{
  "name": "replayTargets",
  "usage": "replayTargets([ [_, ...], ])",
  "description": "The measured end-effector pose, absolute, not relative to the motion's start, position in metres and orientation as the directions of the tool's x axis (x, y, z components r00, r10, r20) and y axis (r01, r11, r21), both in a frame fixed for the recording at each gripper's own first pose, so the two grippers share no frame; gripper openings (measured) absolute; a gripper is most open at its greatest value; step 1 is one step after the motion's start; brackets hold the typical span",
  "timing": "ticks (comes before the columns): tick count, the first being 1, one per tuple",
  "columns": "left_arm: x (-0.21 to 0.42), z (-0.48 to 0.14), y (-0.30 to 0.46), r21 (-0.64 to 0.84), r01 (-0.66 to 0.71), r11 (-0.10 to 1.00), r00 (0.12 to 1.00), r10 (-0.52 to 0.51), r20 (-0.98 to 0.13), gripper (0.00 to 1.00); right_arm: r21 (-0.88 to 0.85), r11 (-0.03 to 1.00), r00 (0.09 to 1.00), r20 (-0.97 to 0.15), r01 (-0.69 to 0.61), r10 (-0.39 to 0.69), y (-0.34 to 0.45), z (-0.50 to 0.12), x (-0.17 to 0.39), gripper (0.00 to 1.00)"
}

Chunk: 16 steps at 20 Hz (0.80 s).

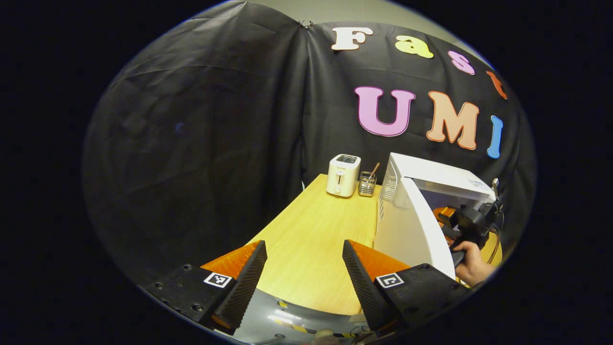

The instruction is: Open the microwave oven with the left hand, put the food in, and close the microwave oven.

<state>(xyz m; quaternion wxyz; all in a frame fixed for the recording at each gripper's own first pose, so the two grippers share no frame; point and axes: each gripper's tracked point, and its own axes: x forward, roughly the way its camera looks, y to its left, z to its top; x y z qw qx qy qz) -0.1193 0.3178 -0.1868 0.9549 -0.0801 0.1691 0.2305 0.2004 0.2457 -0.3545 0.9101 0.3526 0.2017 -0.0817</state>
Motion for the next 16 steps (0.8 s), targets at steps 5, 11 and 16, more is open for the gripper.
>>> replayTargets([
  [5, -0.114, -0.195, 0.324, -0.078, -0.461, 0.884, 0.834, 0.402, -0.377, 0.94, 0.604, 0.715, 0.906, -0.411, 0.354, -0.101, 0.237, -0.363, 0.229, 0.72],
  [11, -0.11, -0.201, 0.321, -0.076, -0.445, 0.892, 0.837, 0.384, -0.389, 0.94, 0.566, 0.726, 0.898, -0.407, 0.391, -0.166, 0.226, -0.376, 0.247, 0.73],
  [16, -0.106, -0.202, 0.312, -0.094, -0.424, 0.901, 0.848, 0.358, -0.391, 0.94, 0.552, 0.735, 0.89, -0.428, 0.394, -0.155, 0.226, -0.386, 0.248, 0.75],
])
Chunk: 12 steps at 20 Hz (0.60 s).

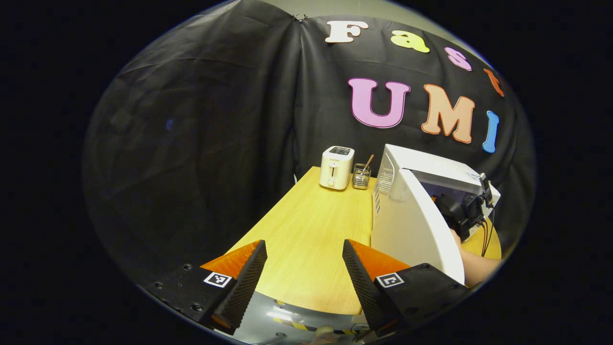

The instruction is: Open the microwave oven with the left hand, put the food in, and close the microwave oven.

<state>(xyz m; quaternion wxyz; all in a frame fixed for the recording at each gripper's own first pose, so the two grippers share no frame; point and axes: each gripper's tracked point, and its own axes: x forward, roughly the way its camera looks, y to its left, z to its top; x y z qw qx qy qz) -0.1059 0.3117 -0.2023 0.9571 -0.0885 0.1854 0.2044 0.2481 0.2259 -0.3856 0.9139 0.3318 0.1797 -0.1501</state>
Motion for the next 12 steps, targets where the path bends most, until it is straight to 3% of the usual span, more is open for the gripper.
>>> replayTargets([
  [2, -0.104, -0.202, 0.31, -0.094, -0.415, 0.905, 0.852, 0.35, -0.39, 0.94, 0.557, 0.743, 0.901, -0.409, 0.37, -0.142, 0.228, -0.381, 0.249, 0.78],
  [4, -0.106, -0.202, 0.309, -0.098, -0.407, 0.908, 0.856, 0.341, -0.388, 0.94, 0.553, 0.752, 0.904, -0.406, 0.358, -0.132, 0.23, -0.379, 0.247, 0.93],
  [5, -0.106, -0.202, 0.309, -0.101, -0.404, 0.909, 0.857, 0.338, -0.388, 0.94, 0.546, 0.756, 0.902, -0.41, 0.361, -0.134, 0.228, -0.379, 0.245, 0.87],
  [12, -0.106, -0.199, 0.305, -0.136, -0.367, 0.92, 0.878, 0.295, -0.376, 0.94, 0.477, 0.82, 0.916, -0.377, 0.316, -0.134, 0.213, -0.358, 0.213, 0.87],
])
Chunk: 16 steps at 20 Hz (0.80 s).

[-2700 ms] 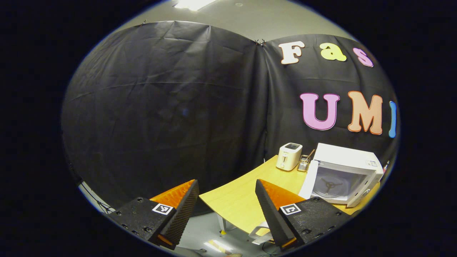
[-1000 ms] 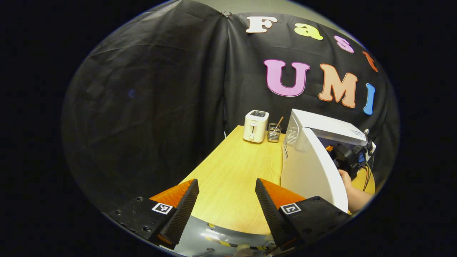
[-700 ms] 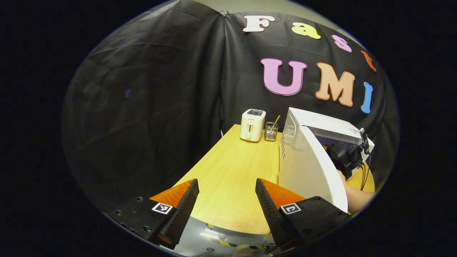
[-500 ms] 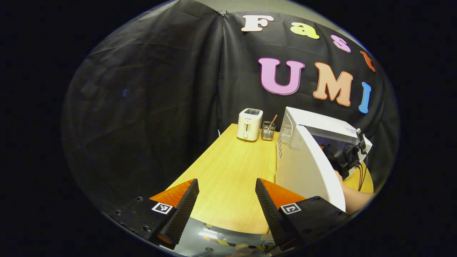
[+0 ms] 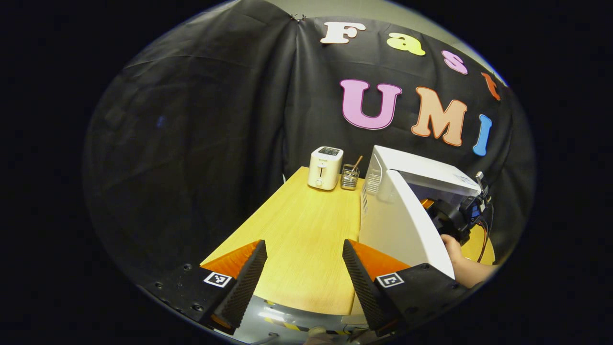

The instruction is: Open the microwave oven with the left hand, put the food in, and close the microwave oven.

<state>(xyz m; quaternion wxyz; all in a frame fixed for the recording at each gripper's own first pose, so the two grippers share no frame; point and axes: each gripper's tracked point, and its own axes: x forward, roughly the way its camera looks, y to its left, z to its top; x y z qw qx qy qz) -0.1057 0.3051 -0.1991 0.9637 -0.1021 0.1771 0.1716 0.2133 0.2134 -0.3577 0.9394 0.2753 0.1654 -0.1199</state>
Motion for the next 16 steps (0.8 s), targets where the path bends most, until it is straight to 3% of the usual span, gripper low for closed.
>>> replayTargets([
  [9, -0.1, -0.193, 0.287, -0.144, -0.262, 0.954, 0.916, 0.199, -0.348, 0.85, 0.378, 0.899, 0.916, -0.398, 0.221, -0.058, 0.208, -0.332, 0.133, 0.87],
  [11, -0.099, -0.195, 0.283, -0.152, -0.237, 0.96, 0.922, 0.173, -0.347, 0.74, 0.344, 0.921, 0.92, -0.391, 0.181, -0.035, 0.206, -0.321, 0.113, 0.87],
  [13, -0.096, -0.197, 0.283, -0.152, -0.234, 0.96, 0.925, 0.171, -0.34, 0.53, 0.284, 0.949, 0.921, -0.39, 0.137, -0.016, 0.2, -0.313, 0.094, 0.87],
  [14, -0.095, -0.197, 0.281, -0.154, -0.225, 0.962, 0.927, 0.163, -0.337, 0.34, 0.264, 0.957, 0.92, -0.393, 0.124, -0.01, 0.197, -0.309, 0.085, 0.87],
  [15, -0.094, -0.197, 0.277, -0.157, -0.208, 0.965, 0.931, 0.147, -0.333, 0.35, 0.251, 0.961, 0.919, -0.393, 0.116, -0.008, 0.193, -0.303, 0.077, 0.87],
  [16, -0.094, -0.196, 0.274, -0.155, -0.194, 0.969, 0.936, 0.135, -0.326, 0.22, 0.241, 0.964, 0.92, -0.392, 0.114, -0.011, 0.189, -0.297, 0.07, 0.87],
])
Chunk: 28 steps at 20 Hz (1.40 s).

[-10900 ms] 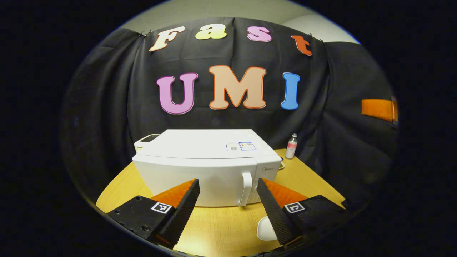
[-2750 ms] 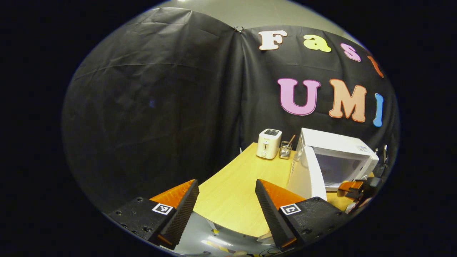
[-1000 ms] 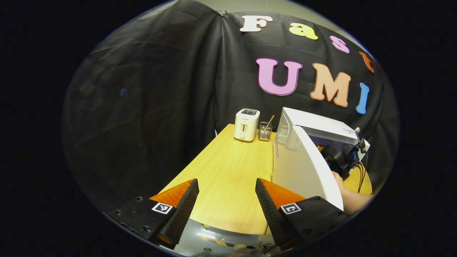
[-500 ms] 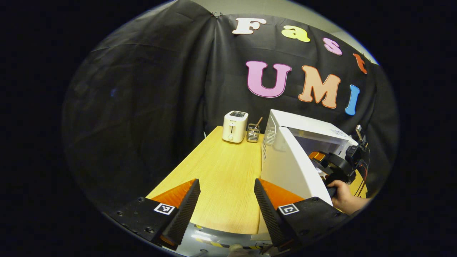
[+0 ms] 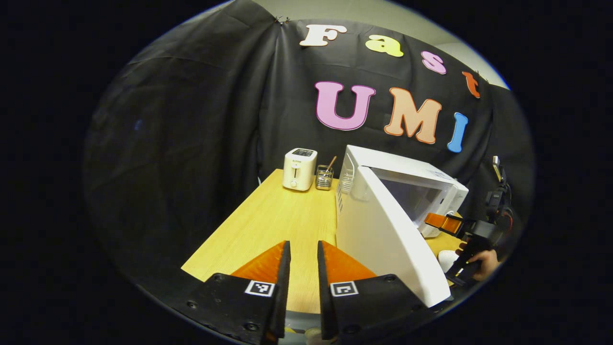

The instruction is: Open the microwave oven with the left hand, put the food in, and close the microwave oven.

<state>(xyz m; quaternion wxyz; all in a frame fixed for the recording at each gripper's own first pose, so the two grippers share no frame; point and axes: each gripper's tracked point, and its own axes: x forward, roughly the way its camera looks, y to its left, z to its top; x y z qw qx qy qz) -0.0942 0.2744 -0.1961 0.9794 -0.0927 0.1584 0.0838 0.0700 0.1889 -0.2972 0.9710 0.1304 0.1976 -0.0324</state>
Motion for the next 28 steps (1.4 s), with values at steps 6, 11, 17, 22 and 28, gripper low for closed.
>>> replayTargets([
  [6, -0.092, -0.203, 0.249, -0.104, -0.105, 0.989, 0.941, 0.065, -0.332, 0.0, 0.159, 0.976, 0.917, -0.392, 0.151, -0.078, 0.154, -0.262, 0.027, 0.93],
  [11, -0.093, -0.209, 0.221, -0.082, -0.011, 0.997, 0.937, -0.019, -0.35, 0.0, 0.056, 0.984, 0.918, -0.373, 0.169, -0.137, 0.12, -0.235, 0.0, 0.93],
  [17, -0.095, -0.214, 0.198, -0.111, 0.015, 0.994, 0.927, -0.055, -0.37, 0.0, 0.091, 0.964, 0.914, -0.35, 0.25, -0.204, 0.082, -0.21, -0.014, 0.93],
  [22, -0.089, -0.209, 0.16, -0.167, 0.058, 0.984, 0.925, -0.116, -0.361, 0.0, 0.092, 0.957, 0.916, -0.326, 0.276, -0.232, 0.056, -0.196, -0.016, 0.93],
  [28, -0.076, -0.201, 0.12, -0.174, 0.106, 0.979, 0.924, -0.162, -0.348, 0.0, 0.094, 0.953, 0.915, -0.319, 0.289, -0.246, 0.025, -0.188, -0.017, 0.93],
])
